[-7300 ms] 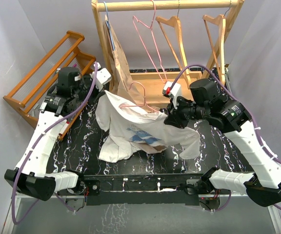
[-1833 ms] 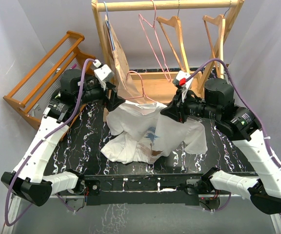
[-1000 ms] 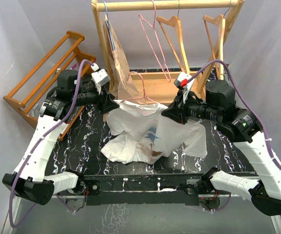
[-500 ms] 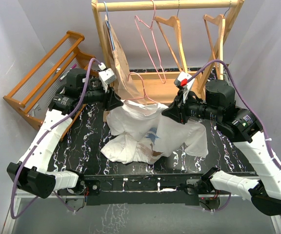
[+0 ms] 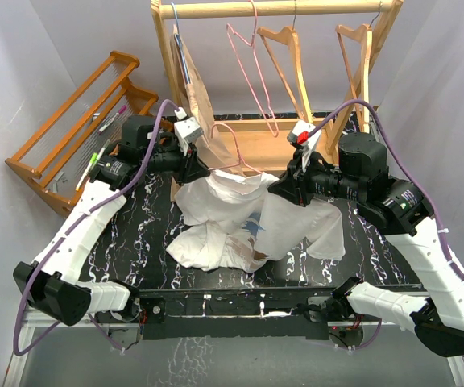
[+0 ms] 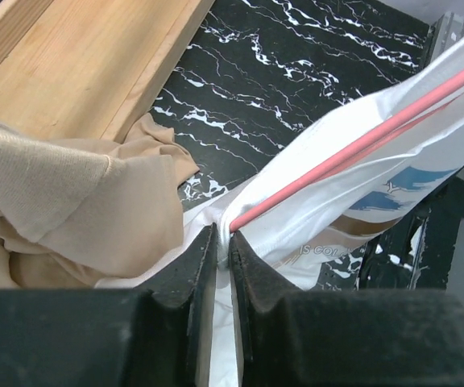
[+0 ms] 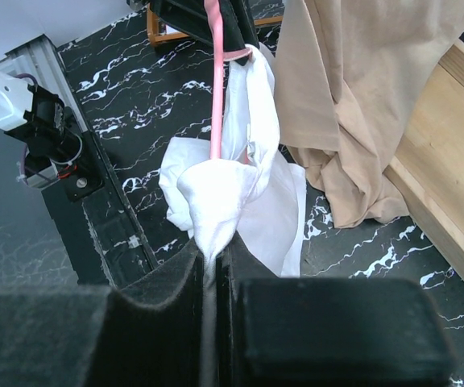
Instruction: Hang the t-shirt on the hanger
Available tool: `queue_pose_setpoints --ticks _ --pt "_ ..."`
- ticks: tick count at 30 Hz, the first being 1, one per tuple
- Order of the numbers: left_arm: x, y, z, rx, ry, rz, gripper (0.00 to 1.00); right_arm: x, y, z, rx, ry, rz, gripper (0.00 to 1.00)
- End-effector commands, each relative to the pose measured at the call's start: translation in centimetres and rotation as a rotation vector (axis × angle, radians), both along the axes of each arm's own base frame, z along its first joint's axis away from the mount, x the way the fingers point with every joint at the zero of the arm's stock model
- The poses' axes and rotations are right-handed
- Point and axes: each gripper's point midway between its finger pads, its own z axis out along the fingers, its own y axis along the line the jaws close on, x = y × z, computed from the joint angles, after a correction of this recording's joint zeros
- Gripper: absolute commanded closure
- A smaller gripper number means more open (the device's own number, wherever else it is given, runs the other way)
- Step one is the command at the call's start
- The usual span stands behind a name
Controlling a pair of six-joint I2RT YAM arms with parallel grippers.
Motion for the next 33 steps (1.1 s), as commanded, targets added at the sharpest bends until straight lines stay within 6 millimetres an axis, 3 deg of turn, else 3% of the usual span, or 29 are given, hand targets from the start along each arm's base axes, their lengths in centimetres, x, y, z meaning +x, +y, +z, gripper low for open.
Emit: queue_pose_setpoints --ticks 1,2,8,16,19,28,33 --pt "-0.2 -0.5 0.0 -0.003 0.000 -0.012 0.95 0.3 0.3 3.8 0.083 -0.112 0.000 0.92" --pt "-0.2 -0.5 -0.1 -0.002 -0.001 -0.012 1.00 0.3 0.3 3.8 0.083 -0.111 0.000 0.92" --pt "0.0 -0.8 1.2 -0.023 -0.029 -0.011 1.00 0.2 0.3 3.6 0.084 -0.105 0.000 0.92" --pt "0.0 -2.1 7.5 -0.147 -0.094 -0.047 1.00 0.1 0.3 3.5 0.083 -0.103 0.004 0.92" --pt "0.1 -2.6 8.9 -0.183 -0.091 -0.060 1.00 0.2 0.3 3.4 0.083 -0.102 0.005 0.92" --pt "-2.6 -3.8 8.2 -0.210 -0.034 -0.183 1.00 0.3 0.3 4.1 0.091 -0.118 -0.003 0.92" --pt "-3.7 -3.4 7.4 -0.188 -0.076 -0.220 1.00 0.3 0.2 4.4 0.094 -0.122 -0.008 0.92"
